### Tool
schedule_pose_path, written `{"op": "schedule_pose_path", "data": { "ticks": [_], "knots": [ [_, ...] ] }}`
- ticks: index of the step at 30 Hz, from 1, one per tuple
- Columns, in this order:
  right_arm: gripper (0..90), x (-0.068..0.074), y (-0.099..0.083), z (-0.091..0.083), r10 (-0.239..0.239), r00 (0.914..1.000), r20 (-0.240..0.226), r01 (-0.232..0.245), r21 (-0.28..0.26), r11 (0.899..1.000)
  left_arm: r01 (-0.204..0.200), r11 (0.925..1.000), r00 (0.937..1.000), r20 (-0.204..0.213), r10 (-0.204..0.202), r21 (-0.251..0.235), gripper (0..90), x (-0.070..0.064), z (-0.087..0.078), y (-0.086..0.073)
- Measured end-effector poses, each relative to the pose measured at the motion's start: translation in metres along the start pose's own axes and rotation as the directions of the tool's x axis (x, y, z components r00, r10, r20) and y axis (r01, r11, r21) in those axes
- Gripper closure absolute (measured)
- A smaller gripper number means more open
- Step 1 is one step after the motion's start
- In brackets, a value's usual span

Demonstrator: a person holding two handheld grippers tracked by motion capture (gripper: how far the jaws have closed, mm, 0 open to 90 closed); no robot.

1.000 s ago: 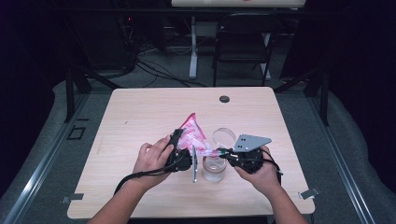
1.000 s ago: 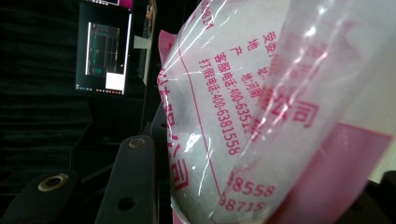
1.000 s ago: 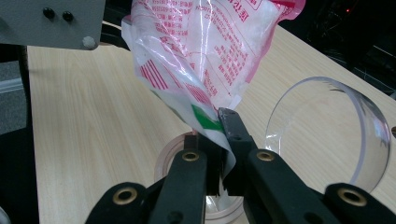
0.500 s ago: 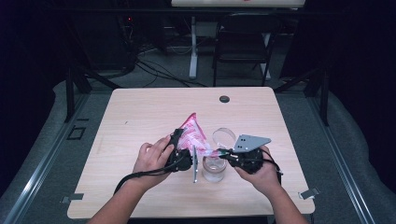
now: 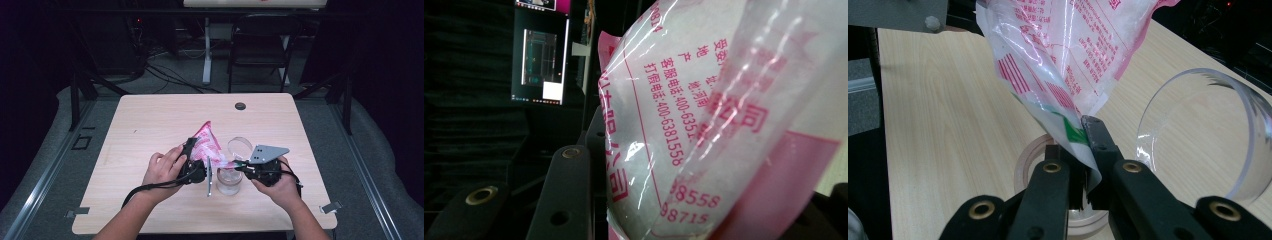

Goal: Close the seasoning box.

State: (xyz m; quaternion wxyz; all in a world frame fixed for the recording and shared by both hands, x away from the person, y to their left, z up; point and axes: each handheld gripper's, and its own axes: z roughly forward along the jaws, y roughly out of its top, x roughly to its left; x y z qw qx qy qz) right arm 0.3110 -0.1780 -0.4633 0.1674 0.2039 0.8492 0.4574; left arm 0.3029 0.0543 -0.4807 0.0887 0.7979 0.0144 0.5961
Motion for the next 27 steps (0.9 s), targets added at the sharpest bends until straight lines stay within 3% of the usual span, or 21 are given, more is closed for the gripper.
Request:
{"op": "schedule_pose_path", "data": {
  "ticks": [27],
  "knots": [
    [88.1, -0.001, -0.0011, -0.0007, 0.005, 1.0, 0.003, -0.005, 0.0, 1.0, -0.01, 1.0, 0.9999, -0.008, 0.01, -0.002, 60.4, 0.0036, -0.0021, 0.0031]
  ]
}}
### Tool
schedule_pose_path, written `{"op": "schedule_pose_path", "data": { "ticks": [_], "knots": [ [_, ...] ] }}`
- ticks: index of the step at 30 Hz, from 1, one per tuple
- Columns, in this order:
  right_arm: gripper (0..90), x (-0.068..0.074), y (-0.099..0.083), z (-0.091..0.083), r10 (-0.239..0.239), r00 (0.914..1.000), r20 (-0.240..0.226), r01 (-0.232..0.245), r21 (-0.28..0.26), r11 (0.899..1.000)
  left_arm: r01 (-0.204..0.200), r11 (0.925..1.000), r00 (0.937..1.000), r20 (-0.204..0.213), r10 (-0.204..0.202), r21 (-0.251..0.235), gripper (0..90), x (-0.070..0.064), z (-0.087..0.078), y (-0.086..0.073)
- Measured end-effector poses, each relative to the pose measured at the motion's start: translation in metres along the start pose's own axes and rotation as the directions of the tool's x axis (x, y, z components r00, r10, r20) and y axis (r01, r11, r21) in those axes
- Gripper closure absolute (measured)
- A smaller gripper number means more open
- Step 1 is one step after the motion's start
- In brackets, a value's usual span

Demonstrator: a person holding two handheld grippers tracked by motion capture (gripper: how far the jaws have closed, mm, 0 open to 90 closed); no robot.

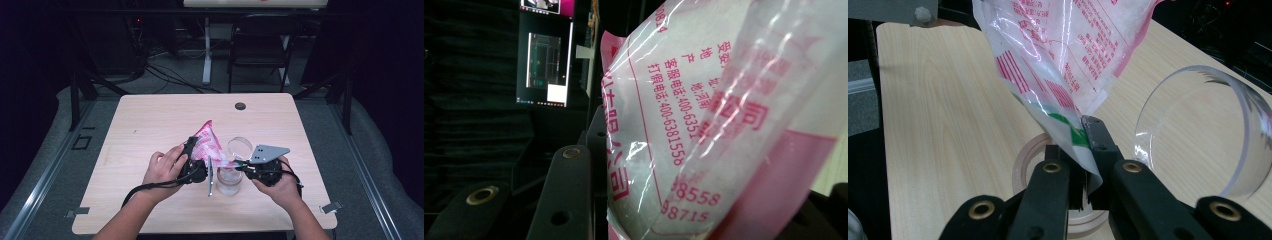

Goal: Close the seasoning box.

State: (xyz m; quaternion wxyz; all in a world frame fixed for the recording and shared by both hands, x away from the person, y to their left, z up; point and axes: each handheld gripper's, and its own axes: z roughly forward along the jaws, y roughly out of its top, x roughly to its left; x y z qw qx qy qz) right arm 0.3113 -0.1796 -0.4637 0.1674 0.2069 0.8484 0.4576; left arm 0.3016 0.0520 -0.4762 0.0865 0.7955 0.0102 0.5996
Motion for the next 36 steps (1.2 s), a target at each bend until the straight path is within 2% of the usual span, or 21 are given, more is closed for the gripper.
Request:
{"op": "schedule_pose_path", "data": {
  "ticks": [36],
  "knots": [
    [88.1, -0.0007, -0.0006, -0.0005, 0.001, 1.0, 0.005, -0.001, 0.003, 1.0, -0.007, 0.9999, 0.9999, -0.01, 0.007, -0.012, 60.6, 0.0026, -0.0007, 0.0022]
  ]
}}
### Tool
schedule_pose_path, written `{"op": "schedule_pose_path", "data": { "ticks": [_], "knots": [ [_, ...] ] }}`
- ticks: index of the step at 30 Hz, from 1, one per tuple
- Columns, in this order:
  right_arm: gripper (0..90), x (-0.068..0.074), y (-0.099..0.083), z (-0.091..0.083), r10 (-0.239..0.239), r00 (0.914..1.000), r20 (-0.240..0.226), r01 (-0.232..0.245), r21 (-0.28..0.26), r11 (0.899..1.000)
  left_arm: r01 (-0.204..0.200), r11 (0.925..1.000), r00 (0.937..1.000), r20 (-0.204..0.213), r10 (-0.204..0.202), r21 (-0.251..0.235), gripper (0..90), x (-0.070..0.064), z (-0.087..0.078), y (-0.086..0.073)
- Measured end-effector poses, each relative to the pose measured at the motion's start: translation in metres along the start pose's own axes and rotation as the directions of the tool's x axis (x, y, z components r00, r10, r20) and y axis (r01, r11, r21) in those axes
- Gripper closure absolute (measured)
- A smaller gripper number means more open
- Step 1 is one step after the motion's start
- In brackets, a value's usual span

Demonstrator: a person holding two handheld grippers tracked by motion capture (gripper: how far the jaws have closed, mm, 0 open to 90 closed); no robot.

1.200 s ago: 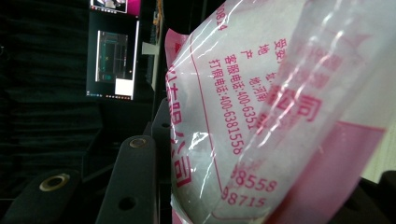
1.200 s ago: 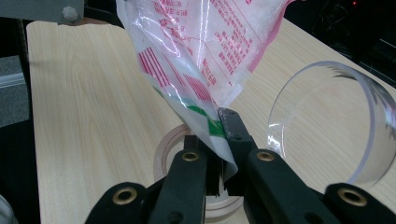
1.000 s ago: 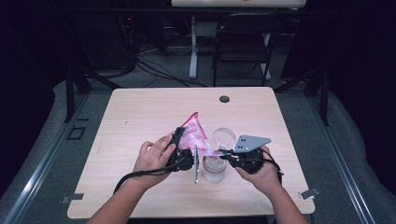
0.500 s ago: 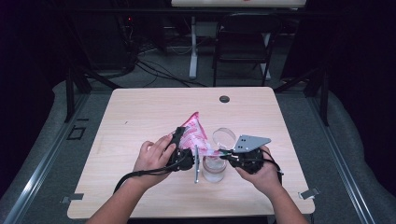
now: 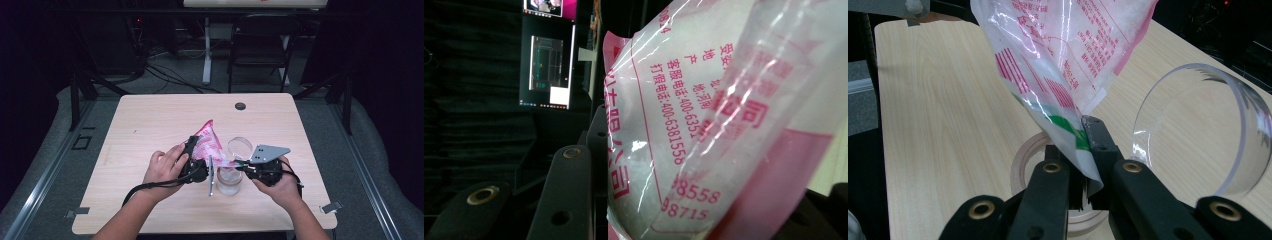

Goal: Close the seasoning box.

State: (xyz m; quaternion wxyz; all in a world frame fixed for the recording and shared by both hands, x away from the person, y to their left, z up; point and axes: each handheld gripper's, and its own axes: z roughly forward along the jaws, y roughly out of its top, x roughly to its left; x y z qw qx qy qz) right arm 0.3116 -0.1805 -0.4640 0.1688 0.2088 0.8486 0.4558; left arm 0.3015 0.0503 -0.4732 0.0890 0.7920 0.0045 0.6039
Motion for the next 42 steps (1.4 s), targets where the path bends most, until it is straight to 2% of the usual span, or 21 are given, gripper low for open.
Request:
{"op": "schedule_pose_path", "data": {
  "ticks": [42],
  "knots": [
    [88.0, 0.0, -0.0001, -0.0005, 0.001, 1.0, 0.003, -0.001, 0.001, 1.0, -0.003, 0.9999, 0.9999, -0.011, 0.003, -0.01, 61.0, 0.0025, -0.0016, 0.0017]
  ]
}}
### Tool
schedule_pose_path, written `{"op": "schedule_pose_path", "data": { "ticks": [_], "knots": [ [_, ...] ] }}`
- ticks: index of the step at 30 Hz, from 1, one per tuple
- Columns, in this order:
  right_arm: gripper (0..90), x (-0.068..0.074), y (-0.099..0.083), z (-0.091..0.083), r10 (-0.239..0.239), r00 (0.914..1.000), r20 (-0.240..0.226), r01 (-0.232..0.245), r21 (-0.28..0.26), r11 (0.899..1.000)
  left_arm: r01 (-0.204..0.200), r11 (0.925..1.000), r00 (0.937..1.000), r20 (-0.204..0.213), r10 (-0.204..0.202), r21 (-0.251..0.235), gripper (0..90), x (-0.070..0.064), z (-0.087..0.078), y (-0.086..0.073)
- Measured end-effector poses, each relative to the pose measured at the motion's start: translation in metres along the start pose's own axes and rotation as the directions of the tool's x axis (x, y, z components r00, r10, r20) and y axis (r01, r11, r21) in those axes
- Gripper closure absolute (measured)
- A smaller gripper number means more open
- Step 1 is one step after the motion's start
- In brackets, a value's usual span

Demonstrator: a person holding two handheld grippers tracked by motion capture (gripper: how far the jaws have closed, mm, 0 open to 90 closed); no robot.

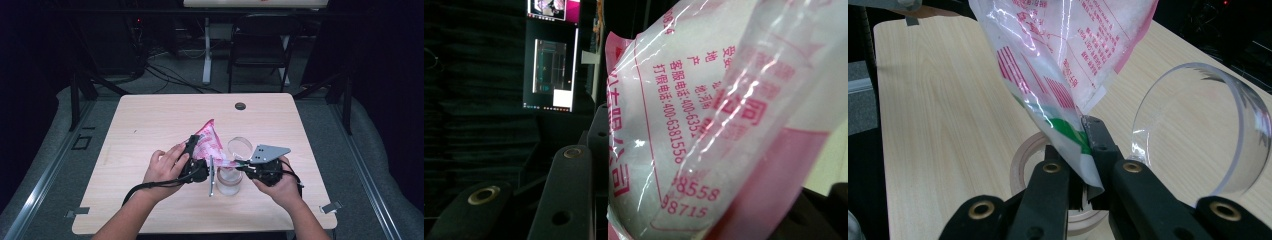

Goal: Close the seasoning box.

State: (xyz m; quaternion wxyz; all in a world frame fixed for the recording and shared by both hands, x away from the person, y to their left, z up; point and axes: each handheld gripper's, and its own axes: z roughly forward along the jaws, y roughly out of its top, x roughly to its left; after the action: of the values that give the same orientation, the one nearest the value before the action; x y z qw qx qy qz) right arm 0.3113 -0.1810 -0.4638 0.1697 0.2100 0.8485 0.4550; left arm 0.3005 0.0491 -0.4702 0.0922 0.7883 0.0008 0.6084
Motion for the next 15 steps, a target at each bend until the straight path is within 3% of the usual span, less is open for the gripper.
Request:
{"op": "schedule_pose_path", "data": {
  "ticks": [15],
  "knots": [
    [88.0, 0.0001, 0.0001, 0.0, -0.002, 1.0, -0.003, 0.002, 0.001, 1.0, -0.001, 1.0, 1.0, -0.003, 0.001, -0.001, 61.1, 0.0004, -0.0006, 0.0001]
  ]
}}
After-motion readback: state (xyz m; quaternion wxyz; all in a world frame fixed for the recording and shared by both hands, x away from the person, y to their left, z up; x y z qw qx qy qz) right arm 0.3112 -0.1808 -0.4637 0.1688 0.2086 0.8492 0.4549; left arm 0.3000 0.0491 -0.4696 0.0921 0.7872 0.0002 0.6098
